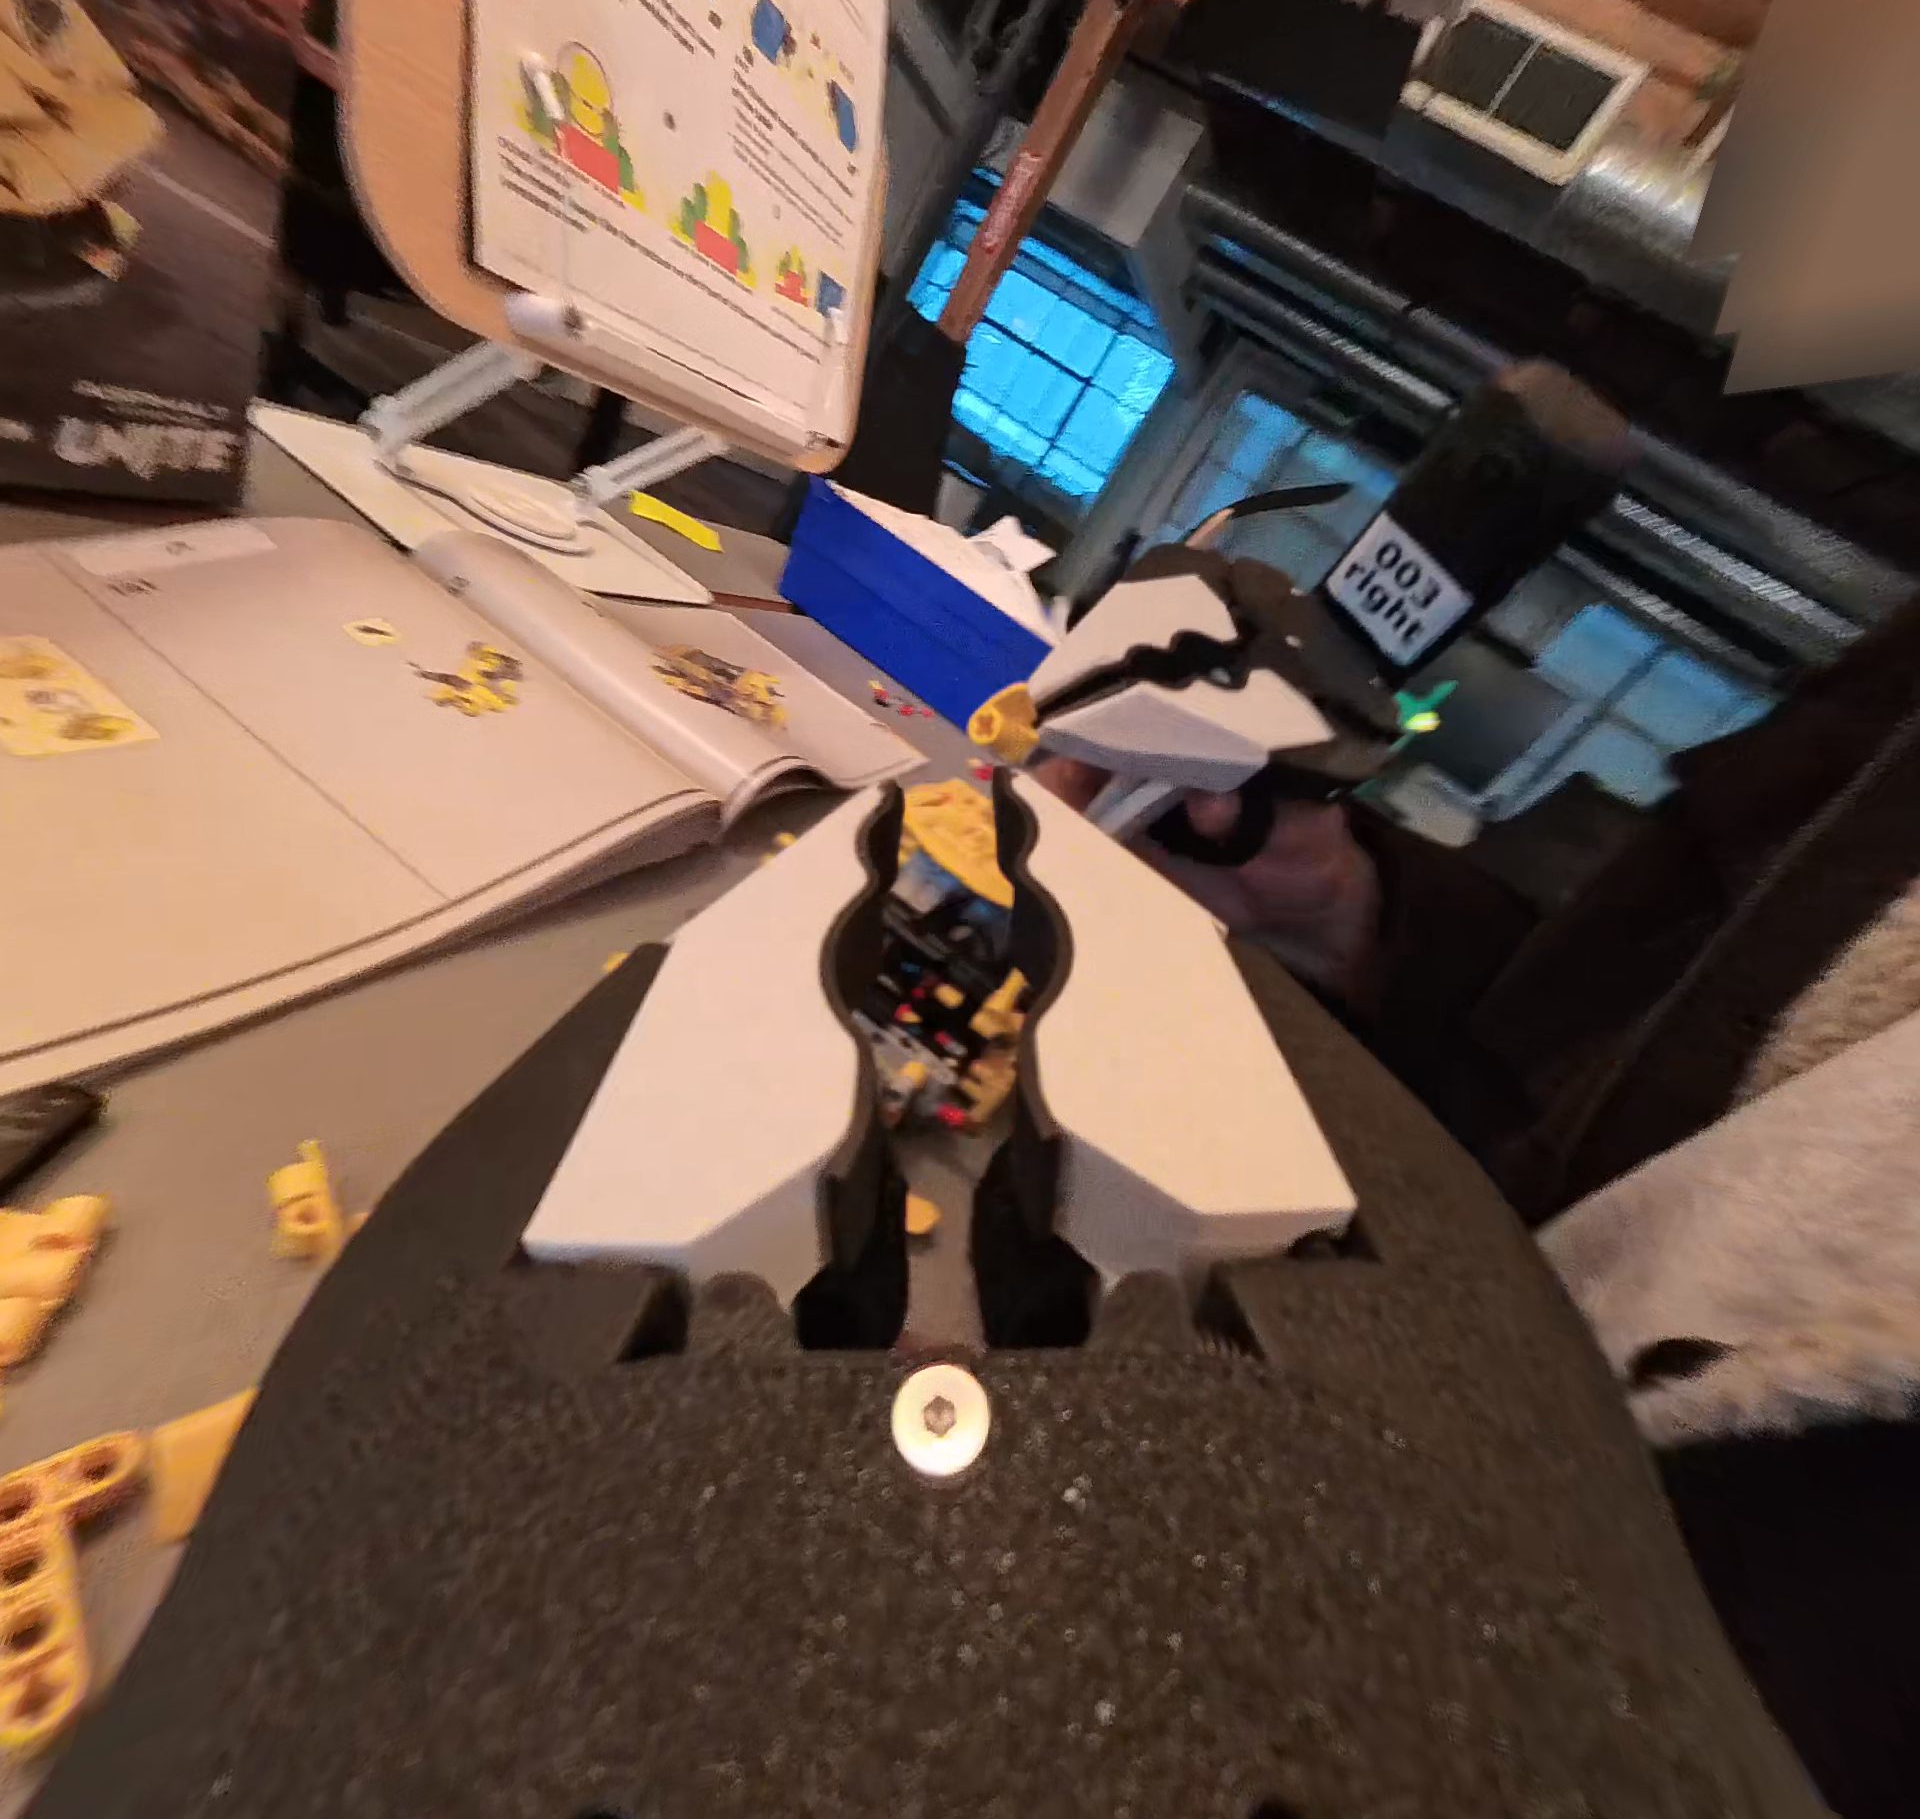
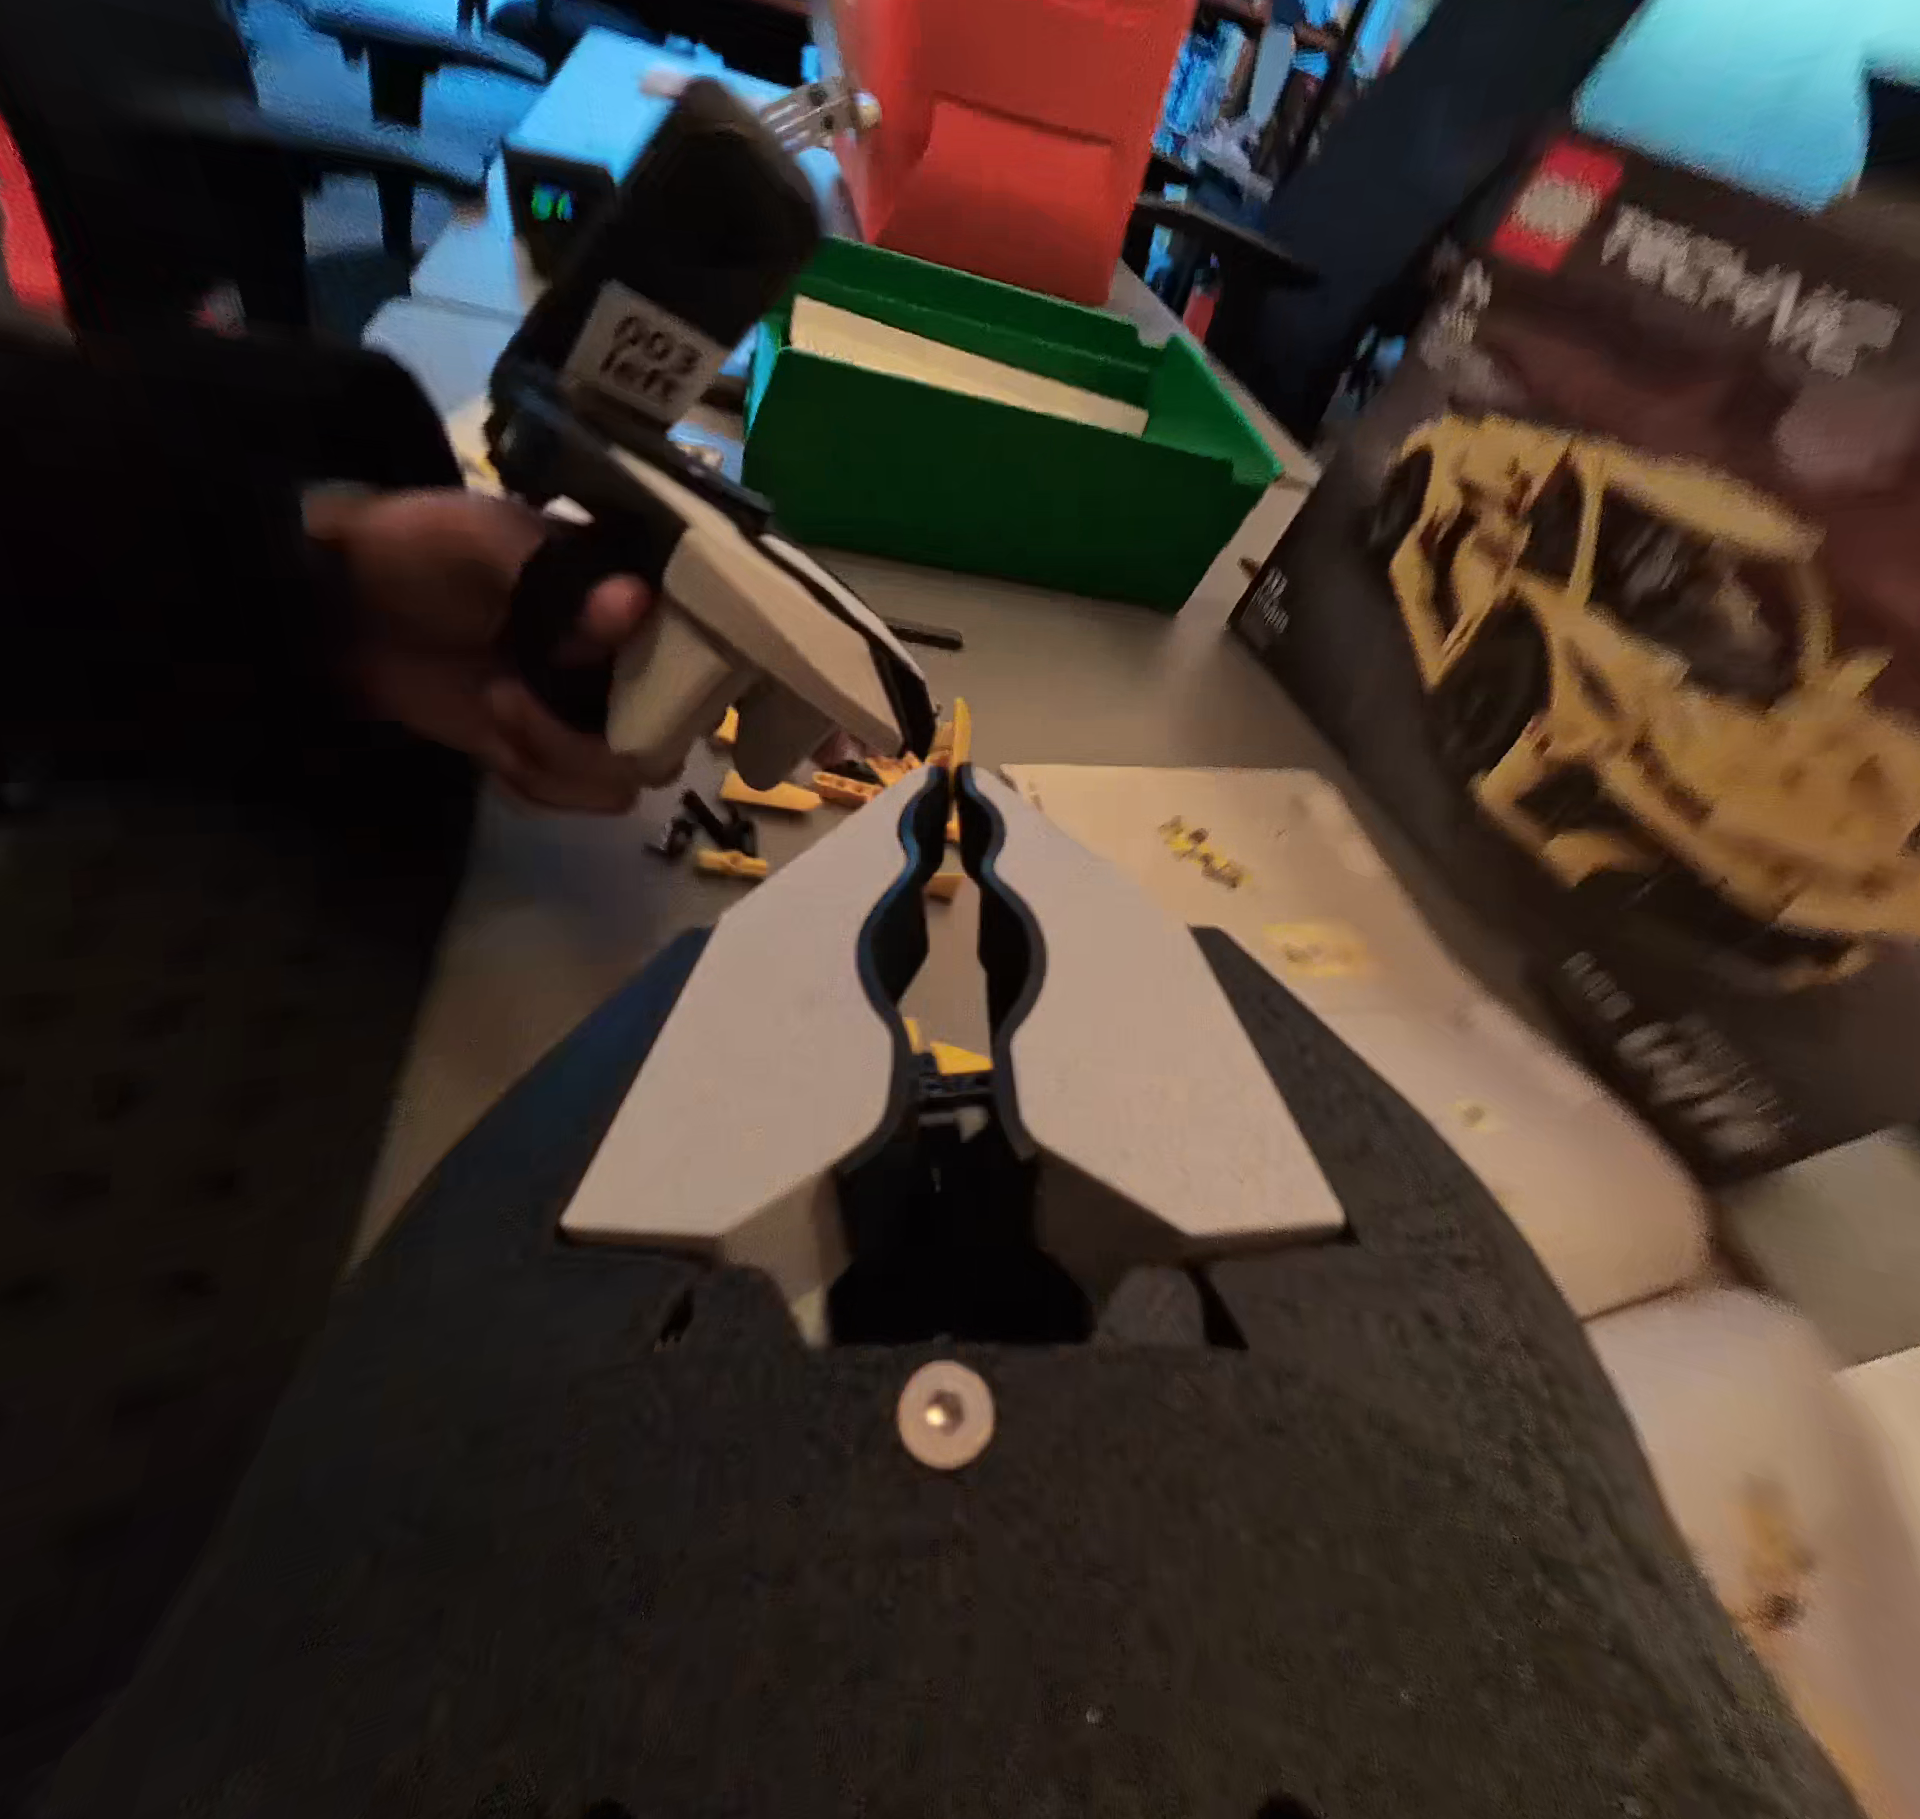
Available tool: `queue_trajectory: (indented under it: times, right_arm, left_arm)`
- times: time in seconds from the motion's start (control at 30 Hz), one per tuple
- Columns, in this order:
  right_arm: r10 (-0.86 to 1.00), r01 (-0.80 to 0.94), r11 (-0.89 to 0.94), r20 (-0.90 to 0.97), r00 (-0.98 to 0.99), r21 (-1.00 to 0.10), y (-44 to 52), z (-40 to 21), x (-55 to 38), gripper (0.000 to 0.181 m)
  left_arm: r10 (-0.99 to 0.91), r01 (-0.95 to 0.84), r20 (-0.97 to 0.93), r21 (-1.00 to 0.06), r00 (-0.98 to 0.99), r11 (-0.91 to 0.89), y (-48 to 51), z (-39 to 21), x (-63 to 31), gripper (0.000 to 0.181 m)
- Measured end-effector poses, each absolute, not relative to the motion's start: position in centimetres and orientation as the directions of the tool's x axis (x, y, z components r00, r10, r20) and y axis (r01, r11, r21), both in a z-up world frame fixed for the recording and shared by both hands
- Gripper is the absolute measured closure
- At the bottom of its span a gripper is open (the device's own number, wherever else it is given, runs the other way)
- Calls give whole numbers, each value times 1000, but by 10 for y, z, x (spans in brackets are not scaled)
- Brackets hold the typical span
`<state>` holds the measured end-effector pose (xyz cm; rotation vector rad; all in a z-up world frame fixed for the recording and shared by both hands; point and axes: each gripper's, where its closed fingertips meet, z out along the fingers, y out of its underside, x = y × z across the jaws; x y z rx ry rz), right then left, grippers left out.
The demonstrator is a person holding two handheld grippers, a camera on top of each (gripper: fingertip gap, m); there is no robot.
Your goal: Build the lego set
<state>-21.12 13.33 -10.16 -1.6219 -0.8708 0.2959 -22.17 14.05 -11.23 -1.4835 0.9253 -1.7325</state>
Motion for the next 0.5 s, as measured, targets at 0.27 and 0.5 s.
queue_trajectory:
  times: [0.27, 0.5]
  right_arm:
    - [577, 622, 310, 662, 479, -719, 112, -92, -211, 181]
    - [625, 621, 320, 652, 429, -715, 100, -101, -220, 181]
  left_arm:
    - [-730, -104, 600, -791, -327, -603, 104, -114, -220, 164]
    - [-708, -138, 594, -794, -382, -592, 91, -113, -219, 164]
